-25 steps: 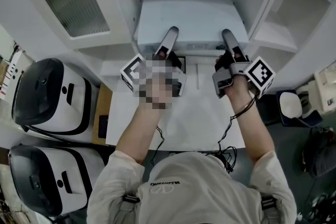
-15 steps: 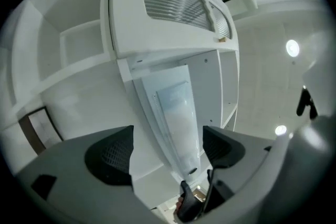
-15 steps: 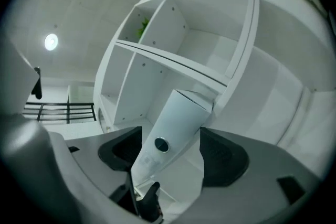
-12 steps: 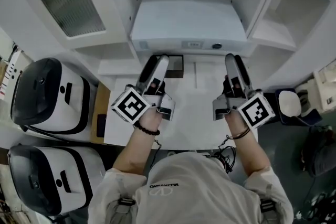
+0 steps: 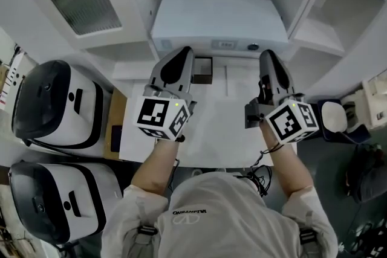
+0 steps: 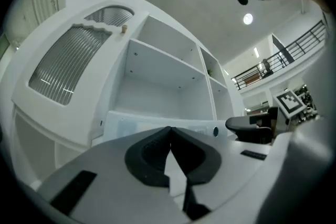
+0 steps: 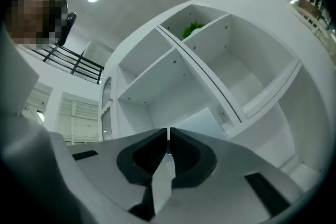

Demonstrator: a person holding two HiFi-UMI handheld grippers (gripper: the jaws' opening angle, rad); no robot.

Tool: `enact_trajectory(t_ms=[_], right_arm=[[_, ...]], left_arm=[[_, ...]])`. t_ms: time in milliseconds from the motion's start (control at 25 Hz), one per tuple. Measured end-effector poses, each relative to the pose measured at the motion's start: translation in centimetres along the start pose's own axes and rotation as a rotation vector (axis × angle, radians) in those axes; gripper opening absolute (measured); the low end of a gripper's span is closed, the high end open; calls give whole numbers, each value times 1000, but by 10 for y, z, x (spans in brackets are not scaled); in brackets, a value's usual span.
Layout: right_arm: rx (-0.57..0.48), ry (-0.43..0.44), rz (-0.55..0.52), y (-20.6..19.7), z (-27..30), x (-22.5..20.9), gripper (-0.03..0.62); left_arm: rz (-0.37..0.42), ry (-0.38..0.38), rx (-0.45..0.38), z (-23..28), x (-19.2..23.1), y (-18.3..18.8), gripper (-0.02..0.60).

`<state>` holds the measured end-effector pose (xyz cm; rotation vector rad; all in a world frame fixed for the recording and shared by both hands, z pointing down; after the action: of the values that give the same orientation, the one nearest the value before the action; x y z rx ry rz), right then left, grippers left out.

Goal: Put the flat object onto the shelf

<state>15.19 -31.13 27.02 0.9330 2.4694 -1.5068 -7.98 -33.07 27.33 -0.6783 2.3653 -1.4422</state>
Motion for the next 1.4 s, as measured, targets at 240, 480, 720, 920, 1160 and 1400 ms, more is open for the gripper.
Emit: enact_trajectory(t_ms=[240,480,720,920,1160,1400], right_arm=[[24,-51,16,-15,19,-16,20],[16,-71,15,-19,36,-26,17],[27,-73,8,-22,52,-32,12],[33,-98,13,-25,63,-37,11],[24,-104,18,-27,66,-41,11],[19,-97,22,-23,55,-39,11]], left_arm=[[-18,42,7,16,10,-9,5],[-31,54,3,32,17,-17,5],[-42,69,4,47,28,-24,5],[-45,68,9,56,33,-29,5],[-57,69,6,61,35,-31,5],[-84,39,-26,53,33,-28,5]])
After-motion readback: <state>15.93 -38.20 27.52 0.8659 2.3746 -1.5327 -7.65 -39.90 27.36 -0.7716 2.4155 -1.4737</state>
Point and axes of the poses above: the fingertips, and each gripper's own axes: z forward along the fingers, x to its left, y out of its top, the point moved 6 cm from there along -z, backward along the fingers, and after that the axes turned 14 degrees about -x, right-handed, at the moved point
